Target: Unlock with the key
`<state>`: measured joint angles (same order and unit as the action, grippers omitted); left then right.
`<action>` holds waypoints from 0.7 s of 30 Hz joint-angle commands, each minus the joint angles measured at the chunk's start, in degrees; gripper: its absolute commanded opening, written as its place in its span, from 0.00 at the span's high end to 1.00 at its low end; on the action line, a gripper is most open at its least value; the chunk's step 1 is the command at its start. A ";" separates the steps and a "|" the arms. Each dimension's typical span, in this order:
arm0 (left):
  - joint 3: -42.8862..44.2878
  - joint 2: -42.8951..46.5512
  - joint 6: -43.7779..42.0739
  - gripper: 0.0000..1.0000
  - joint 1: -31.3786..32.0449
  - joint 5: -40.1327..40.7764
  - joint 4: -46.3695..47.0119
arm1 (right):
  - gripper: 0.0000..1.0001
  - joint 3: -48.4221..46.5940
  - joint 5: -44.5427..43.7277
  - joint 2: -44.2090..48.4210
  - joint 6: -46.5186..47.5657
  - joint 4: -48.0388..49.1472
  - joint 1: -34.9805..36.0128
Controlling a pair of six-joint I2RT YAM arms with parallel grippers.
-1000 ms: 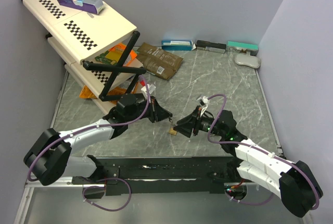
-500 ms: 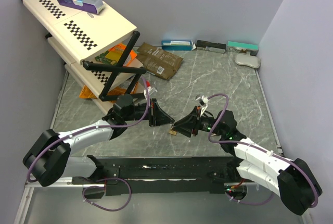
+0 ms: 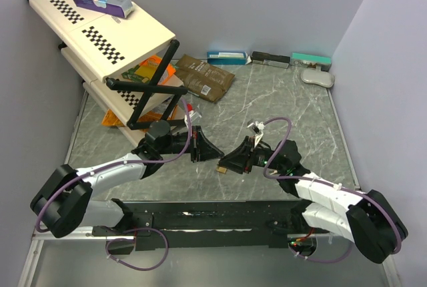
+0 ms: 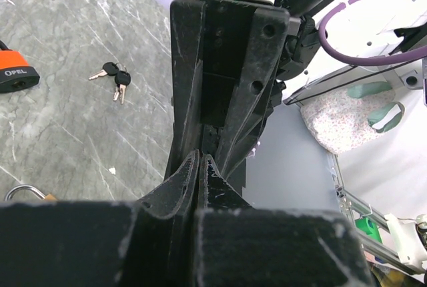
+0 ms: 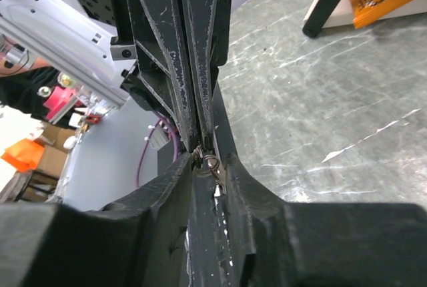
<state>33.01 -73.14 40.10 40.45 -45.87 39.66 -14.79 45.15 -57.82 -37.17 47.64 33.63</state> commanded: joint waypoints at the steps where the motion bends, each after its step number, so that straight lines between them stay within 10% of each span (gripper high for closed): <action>1: -0.14 -0.42 -0.11 0.99 -0.19 -1.68 3.14 | 0.70 -1.39 1.61 -1.68 -1.59 6.41 0.83; 17: 1.35 -2.09 -3.27 0.98 -0.19 -1.25 -1.07 | 1.00 0.28 -2.77 -6.07 -5.63 12.57 0.91; 19: 2.40 -2.09 -4.84 0.79 -0.19 0.51 -4.41 | 1.00 0.11 -6.02 -6.16 -5.64 8.82 0.74; 21: 2.84 -1.74 -5.55 0.33 -0.19 1.83 -6.51 | 1.00 -0.24 -8.48 -5.90 -5.02 5.11 0.56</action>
<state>33.58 -74.85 37.56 39.92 -45.19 37.82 -14.44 43.55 -63.88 -42.17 53.30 34.28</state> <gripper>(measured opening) 0.366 0.012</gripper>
